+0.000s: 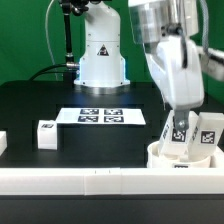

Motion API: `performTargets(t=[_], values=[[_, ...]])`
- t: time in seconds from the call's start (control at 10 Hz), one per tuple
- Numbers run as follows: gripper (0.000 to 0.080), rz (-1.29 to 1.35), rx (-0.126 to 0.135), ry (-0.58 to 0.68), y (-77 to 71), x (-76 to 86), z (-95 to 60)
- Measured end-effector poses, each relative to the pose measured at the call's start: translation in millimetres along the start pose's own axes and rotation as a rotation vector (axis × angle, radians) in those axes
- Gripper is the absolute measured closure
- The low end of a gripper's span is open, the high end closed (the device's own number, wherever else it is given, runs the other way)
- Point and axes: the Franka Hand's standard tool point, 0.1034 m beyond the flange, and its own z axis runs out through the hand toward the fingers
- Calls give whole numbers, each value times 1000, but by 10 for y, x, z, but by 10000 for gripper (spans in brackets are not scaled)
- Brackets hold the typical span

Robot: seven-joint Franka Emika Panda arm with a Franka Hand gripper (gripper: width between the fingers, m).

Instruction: Assemble stool

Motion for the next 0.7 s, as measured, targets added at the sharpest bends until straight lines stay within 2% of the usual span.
performTargets(t=[0.4, 0.5, 0.7], values=[[151, -203, -11, 5, 26, -6, 64], [151, -353, -32, 38, 24, -62, 113], [151, -581, -41, 37, 27, -168, 137]])
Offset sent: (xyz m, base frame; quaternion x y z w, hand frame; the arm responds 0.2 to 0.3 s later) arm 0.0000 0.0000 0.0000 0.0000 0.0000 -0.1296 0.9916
